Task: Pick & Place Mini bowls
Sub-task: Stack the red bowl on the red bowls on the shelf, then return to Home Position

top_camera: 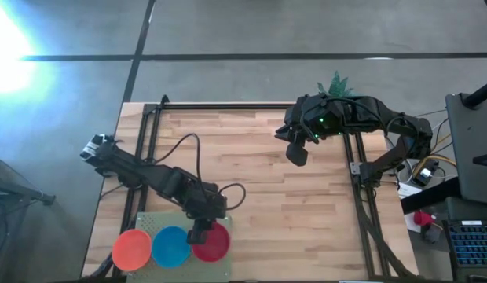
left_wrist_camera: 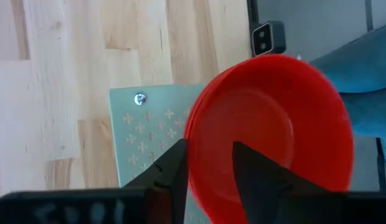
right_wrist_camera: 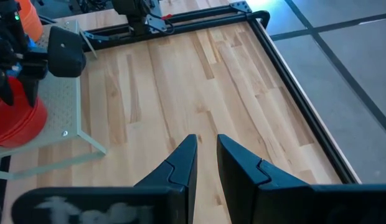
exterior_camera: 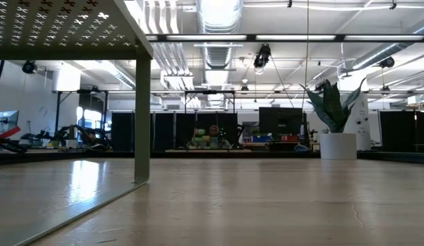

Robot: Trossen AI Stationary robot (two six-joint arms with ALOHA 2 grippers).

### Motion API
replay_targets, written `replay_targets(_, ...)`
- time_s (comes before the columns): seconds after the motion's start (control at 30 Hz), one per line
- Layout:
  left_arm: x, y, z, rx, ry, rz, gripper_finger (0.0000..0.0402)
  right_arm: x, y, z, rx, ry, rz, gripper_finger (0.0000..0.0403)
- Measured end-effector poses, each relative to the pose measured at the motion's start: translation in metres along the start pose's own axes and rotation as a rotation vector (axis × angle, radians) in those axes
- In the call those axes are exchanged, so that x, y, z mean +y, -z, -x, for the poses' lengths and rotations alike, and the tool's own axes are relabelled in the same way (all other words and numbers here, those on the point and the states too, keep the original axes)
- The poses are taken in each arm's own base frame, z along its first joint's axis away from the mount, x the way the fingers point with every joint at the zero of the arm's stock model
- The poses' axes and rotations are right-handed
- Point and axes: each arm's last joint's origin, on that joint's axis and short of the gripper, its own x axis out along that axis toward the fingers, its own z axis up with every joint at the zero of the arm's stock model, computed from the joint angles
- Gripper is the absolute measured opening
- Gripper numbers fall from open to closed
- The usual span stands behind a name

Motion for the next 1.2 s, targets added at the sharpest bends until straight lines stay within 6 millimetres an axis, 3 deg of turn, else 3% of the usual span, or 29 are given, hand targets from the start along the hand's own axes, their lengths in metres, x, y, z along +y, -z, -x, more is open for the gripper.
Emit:
replay_targets(0.33, -0.009, -0.008, 0.024, -0.05, 0.073, -0.029, 0.0117, 0.0, 0.0, 0.0, 0.0, 0.0, -0.001, 0.0057)
replay_targets(0.53, -0.014, -0.012, 0.049, -0.078, 0.056, -0.109, 0.0105, 0.0, 0.0, 0.002, -0.004, -0.008, 0.002, 0.0056)
replay_targets(0.83, -0.014, -0.006, 0.11, -0.274, -0.158, -0.239, 0.0007, -0.003, 0.003, 0.03, -0.059, -0.074, -0.014, 0.0056)
replay_targets(1.2, -0.002, 0.042, 0.198, -0.58, -0.325, -0.238, 0.0, -0.003, 0.014, 0.083, -0.182, -0.145, 0.04, 0.0056)
